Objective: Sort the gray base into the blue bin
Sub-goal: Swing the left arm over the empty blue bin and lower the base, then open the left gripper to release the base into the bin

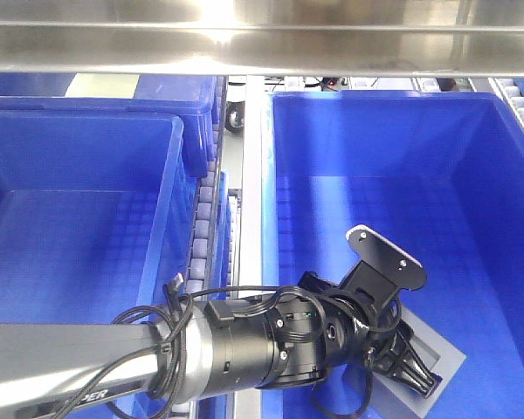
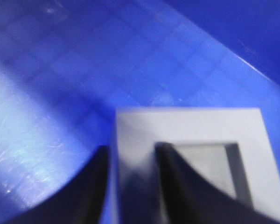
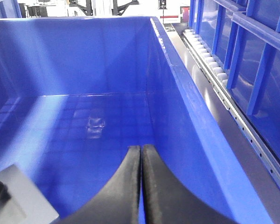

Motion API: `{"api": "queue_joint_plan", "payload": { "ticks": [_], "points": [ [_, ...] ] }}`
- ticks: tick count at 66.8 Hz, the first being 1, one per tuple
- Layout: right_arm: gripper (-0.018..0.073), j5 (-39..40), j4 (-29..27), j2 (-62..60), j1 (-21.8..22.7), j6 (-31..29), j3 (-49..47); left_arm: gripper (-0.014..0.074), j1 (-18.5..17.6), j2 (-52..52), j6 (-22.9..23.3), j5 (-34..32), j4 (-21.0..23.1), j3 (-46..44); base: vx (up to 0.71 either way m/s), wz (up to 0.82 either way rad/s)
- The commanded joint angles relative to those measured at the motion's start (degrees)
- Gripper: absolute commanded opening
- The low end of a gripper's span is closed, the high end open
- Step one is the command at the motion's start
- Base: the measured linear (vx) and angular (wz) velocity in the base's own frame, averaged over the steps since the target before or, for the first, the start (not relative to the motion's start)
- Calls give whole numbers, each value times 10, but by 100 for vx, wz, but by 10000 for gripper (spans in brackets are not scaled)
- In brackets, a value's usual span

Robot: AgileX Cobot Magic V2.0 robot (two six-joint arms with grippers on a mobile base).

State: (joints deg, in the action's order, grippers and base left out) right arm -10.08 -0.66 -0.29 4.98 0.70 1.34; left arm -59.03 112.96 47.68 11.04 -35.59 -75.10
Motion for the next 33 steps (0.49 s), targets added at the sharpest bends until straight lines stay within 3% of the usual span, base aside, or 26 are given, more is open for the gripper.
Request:
{"api": "queue_joint_plan", "payload": {
  "ticks": [1, 8, 18, 23, 33],
  "points": [
    [-5, 15, 3, 11, 2, -7, 4, 395, -3, -31, 6, -23, 2, -18, 0, 0],
    [-5, 15, 3, 11, 2, -7, 4, 438, -6, -38, 8, -10, 9, -18, 0, 0],
    [-5, 15, 3, 11, 2, -7, 4, 419, -18, -65, 6, 81, 29, -16, 0, 0],
    [-5, 15, 3, 11, 2, -7, 4, 366, -22, -86, -16, 130, 27, -15, 0, 0],
    [-5, 15, 3, 11, 2, -7, 4, 143, -42, -143, -102, 174, 27, -15, 0, 0]
  ]
}}
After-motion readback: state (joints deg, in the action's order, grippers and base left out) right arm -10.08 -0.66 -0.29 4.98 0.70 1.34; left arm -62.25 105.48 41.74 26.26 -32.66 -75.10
